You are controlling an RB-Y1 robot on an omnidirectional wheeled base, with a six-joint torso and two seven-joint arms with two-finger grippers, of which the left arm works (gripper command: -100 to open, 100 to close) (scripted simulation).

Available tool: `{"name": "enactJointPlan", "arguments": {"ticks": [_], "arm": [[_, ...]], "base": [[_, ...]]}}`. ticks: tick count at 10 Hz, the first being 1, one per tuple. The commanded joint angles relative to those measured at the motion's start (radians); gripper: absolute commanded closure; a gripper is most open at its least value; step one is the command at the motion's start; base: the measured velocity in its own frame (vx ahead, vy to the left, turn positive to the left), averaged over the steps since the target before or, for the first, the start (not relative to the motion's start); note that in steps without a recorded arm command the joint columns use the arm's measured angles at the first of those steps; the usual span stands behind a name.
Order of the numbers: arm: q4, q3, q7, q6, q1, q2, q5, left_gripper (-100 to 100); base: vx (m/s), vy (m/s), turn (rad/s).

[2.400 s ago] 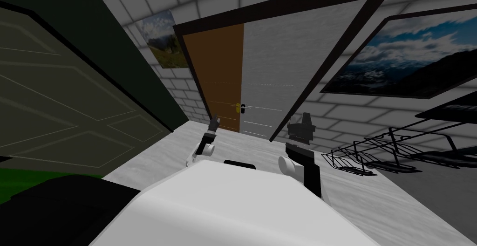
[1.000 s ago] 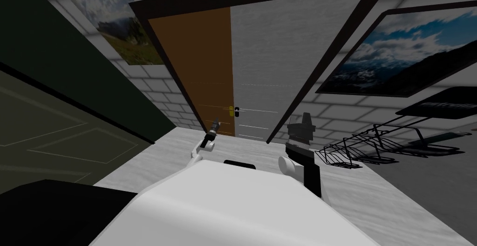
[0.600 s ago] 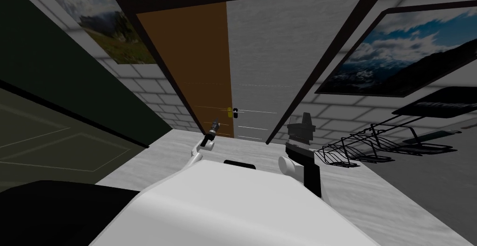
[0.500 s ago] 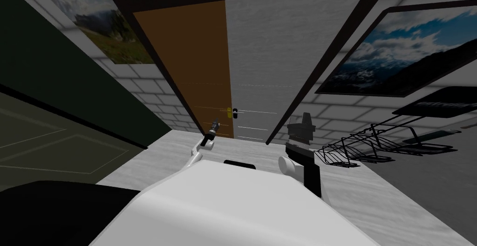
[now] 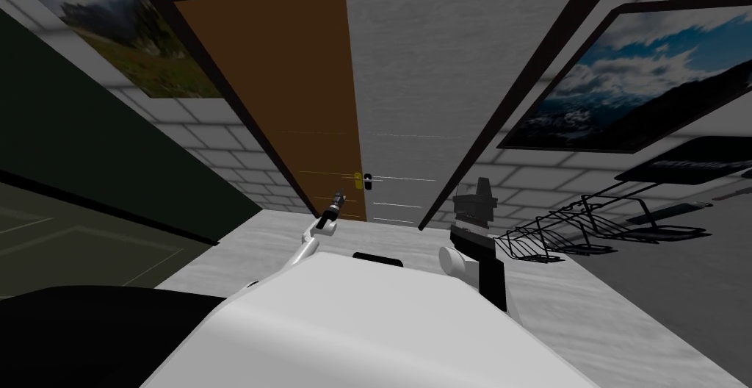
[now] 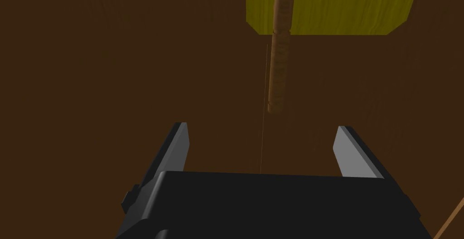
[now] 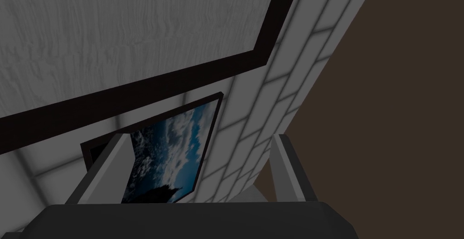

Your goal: Pull the door open

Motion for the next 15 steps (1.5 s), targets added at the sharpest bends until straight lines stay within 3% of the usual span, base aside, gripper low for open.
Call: {"name": "enactJointPlan", "arguments": {"ticks": [1,4,5,6,7,8,10,12,15], "arm": [[0.030,0.002,0.008,0.003,-0.016,0.008,0.005,-100],[0.080,0.005,0.019,0.009,-0.040,0.019,0.013,-100],[0.069,0.005,0.017,0.005,-0.033,0.017,0.011,-100],[0.100,0.030,0.031,-0.008,-0.025,0.047,0.023,-100],[0.116,0.044,0.039,-0.016,-0.020,0.064,0.029,-100],[0.116,0.044,0.039,-0.016,-0.020,0.064,0.029,-100],[0.143,0.066,0.052,-0.029,-0.014,0.091,0.039,-100],[0.186,0.098,0.075,-0.054,-0.006,0.132,0.056,-100],[0.216,0.110,0.094,-0.076,-0.008,0.156,0.066,-100]], "base": [[0.103,0.004,-0.036],[0.109,0.017,-0.046],[0.055,0.001,-0.009],[0.073,-0.010,-0.107],[0.128,-0.038,-0.098],[0.086,-0.024,-0.011],[0.073,-0.013,-0.068],[0.132,0.014,-0.134],[0.168,0.028,-0.115]]}}
